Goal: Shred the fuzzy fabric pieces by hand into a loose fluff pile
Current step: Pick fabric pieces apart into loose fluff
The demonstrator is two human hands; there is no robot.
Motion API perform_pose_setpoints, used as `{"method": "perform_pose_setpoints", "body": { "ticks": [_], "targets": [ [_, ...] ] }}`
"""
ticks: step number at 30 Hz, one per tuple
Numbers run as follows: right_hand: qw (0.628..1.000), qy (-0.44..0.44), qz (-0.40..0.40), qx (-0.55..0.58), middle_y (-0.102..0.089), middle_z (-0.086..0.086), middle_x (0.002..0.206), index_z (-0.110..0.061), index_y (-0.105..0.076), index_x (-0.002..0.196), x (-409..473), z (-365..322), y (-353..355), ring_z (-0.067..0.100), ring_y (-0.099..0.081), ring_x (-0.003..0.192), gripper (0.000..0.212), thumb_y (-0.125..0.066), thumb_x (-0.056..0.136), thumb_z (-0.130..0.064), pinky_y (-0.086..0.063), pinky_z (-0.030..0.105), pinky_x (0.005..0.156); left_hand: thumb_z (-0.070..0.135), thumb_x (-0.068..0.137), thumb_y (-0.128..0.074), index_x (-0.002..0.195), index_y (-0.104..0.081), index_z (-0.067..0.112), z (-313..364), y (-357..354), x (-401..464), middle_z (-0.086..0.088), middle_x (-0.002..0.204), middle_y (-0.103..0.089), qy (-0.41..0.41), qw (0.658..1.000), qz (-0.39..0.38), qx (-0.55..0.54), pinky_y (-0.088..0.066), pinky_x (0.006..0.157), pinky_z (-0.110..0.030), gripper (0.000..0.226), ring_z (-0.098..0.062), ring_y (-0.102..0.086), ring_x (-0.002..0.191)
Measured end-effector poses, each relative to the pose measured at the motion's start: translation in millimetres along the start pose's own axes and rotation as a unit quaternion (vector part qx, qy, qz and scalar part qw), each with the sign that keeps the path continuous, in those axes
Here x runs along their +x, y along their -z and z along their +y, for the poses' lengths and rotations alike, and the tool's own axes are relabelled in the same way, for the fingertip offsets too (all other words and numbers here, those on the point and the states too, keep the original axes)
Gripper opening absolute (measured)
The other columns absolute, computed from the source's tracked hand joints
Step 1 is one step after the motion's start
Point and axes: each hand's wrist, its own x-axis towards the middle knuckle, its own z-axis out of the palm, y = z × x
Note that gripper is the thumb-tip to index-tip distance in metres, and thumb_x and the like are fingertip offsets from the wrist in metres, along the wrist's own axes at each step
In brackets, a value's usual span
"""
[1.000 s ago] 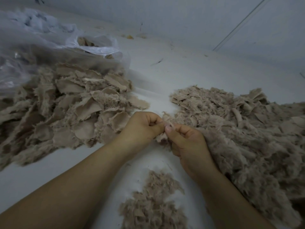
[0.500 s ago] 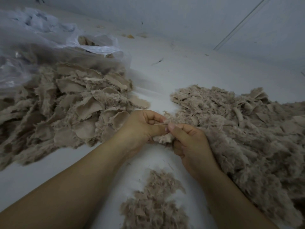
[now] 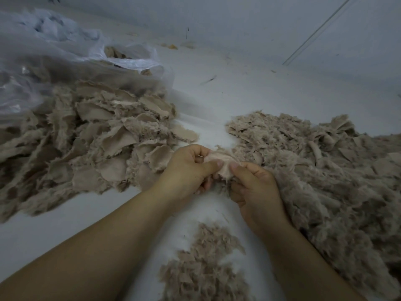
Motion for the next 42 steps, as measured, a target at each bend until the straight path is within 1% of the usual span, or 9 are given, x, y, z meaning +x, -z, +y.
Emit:
{"method": "perform_pose_setpoints", "body": {
  "ticks": [7,15,19,23,25,27,30,35,42],
  "targets": [
    [0.996,0.037,-0.03,-0.076,-0.046,-0.009,0.042,0.002,-0.058,0.075,-1,1,-1,0.0,-0.035,0.035,0.037,-0.063,0.085,-0.034,-0.031,0.013,0.038,0.002,0.091,-0.063,0.086,-0.063,0.001,5,2,-4,-0.012,0.052,-0.052,-0.017,0.997,-0.073,0.035,-0.03,0.038,-0.016,0.005,-0.015,-0.042,0.039],
    [0.998,0.006,0.03,-0.046,-0.03,0.003,0.055,0.017,-0.058,0.089,3,3,0,0.009,-0.022,0.043,0.041,-0.053,0.099,-0.022,-0.02,0.022,0.04,0.004,0.098,-0.052,0.084,-0.061,0.006,5,7,5,-0.006,0.057,-0.055,-0.03,0.99,0.119,-0.07,-0.025,0.038,-0.013,0.017,-0.01,-0.036,0.036],
    [0.999,0.016,0.031,0.002,-0.036,0.006,0.057,0.018,-0.058,0.09,2,6,1,0.01,-0.027,0.043,0.052,-0.052,0.098,-0.033,-0.022,0.021,0.041,0.015,0.091,-0.066,0.086,-0.065,0.008,5,4,-3,0.0,0.061,-0.061,-0.019,0.999,-0.018,0.033,-0.027,0.039,-0.015,0.008,-0.009,-0.041,0.039],
    [0.998,0.009,0.003,0.059,-0.068,0.021,0.07,0.004,-0.074,0.087,-2,3,-1,0.024,-0.066,0.055,0.046,-0.052,0.093,-0.037,-0.049,0.024,0.046,-0.007,0.082,-0.07,0.103,-0.063,-0.002,-1,-12,-14,-0.006,0.081,-0.07,-0.017,0.99,-0.131,0.043,-0.042,0.044,-0.012,0.023,-0.003,-0.062,0.055],
    [0.999,0.012,0.028,0.029,-0.047,0.016,0.056,0.022,-0.058,0.098,0,3,-1,0.018,-0.043,0.042,0.06,-0.052,0.094,-0.038,-0.031,0.023,0.041,-0.009,0.084,-0.067,0.094,-0.061,-0.005,-4,-14,-12,-0.018,0.074,-0.064,-0.024,0.995,-0.081,0.062,-0.04,0.039,-0.015,0.012,-0.007,-0.056,0.044],
    [0.999,0.018,0.049,0.012,-0.028,0.004,0.055,0.019,-0.054,0.087,2,5,-1,0.011,-0.02,0.042,0.054,-0.049,0.1,-0.033,-0.015,0.025,0.043,-0.005,0.087,-0.067,0.082,-0.06,-0.001,-7,-9,-7,-0.019,0.059,-0.057,-0.024,0.995,-0.034,0.088,-0.034,0.034,-0.017,0.009,-0.014,-0.046,0.034],
    [0.998,0.023,0.052,0.037,-0.028,0.001,0.052,0.0,-0.055,0.075,4,4,1,0.01,-0.019,0.043,0.041,-0.047,0.101,-0.031,-0.017,0.024,0.041,-0.003,0.088,-0.065,0.076,-0.062,0.0,-8,0,0,-0.012,0.045,-0.055,-0.018,0.994,-0.014,0.105,-0.036,0.034,-0.018,0.013,-0.017,-0.043,0.03],
    [0.998,0.03,0.033,0.034,-0.033,0.002,0.055,0.015,-0.059,0.094,3,4,2,0.009,-0.02,0.044,0.052,-0.053,0.09,-0.037,-0.019,0.022,0.041,-0.006,0.09,-0.058,0.07,-0.066,0.014,-13,1,0,-0.012,0.05,-0.057,-0.046,0.989,-0.022,0.141,-0.045,0.039,-0.025,0.03,-0.02,-0.05,0.035],
    [0.996,0.056,0.011,-0.067,-0.023,0.006,0.056,0.007,-0.041,0.062,3,11,5,0.013,-0.016,0.048,0.044,-0.058,0.097,-0.014,-0.018,0.024,0.044,0.027,0.086,-0.07,0.06,-0.066,0.017,-1,-2,-2,-0.003,0.044,-0.043,-0.047,0.998,-0.04,0.011,-0.021,0.038,-0.015,0.028,-0.014,-0.029,0.035]
  ]
}}
